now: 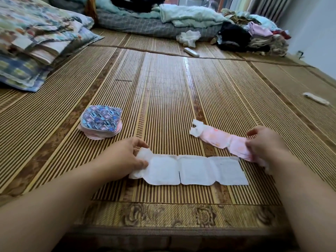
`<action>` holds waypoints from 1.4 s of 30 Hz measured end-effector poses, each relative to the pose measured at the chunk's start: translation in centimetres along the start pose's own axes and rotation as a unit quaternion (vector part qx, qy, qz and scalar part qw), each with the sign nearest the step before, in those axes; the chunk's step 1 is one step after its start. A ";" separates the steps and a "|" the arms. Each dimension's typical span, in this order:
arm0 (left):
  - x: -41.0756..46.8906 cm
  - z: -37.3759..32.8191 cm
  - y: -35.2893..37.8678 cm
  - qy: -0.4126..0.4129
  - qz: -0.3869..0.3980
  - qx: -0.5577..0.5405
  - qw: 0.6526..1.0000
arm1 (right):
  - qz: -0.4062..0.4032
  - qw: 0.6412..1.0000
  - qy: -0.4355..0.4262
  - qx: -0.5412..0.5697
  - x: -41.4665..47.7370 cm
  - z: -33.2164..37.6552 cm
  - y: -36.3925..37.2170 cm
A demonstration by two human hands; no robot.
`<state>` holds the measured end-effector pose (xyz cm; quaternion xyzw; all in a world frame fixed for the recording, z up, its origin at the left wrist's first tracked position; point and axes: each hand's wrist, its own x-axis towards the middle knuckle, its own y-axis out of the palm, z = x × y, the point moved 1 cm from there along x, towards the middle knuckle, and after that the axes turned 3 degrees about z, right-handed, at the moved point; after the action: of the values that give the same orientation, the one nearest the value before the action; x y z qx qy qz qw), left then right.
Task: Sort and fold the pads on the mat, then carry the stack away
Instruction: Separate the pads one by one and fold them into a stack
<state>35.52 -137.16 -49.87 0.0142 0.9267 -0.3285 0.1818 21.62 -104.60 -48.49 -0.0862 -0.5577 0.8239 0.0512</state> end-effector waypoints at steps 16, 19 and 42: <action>-0.4 0.6 -0.2 -0.013 -0.044 -0.063 0.997 | 0.195 0.960 -0.102 -0.174 -5.8 4.2 1.5; -0.4 0.7 -0.4 0.000 -0.073 -0.019 0.997 | 0.211 0.961 -0.102 -0.148 -5.6 3.9 1.6; -1.5 1.4 -1.4 -0.033 -0.084 0.075 0.993 | 0.203 0.973 -0.054 -0.094 -5.9 2.2 1.7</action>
<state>37.15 -139.04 -49.51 -0.0607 0.8908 -0.4116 0.1825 27.01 -108.34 -48.71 -0.1577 -0.6053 0.7645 -0.1559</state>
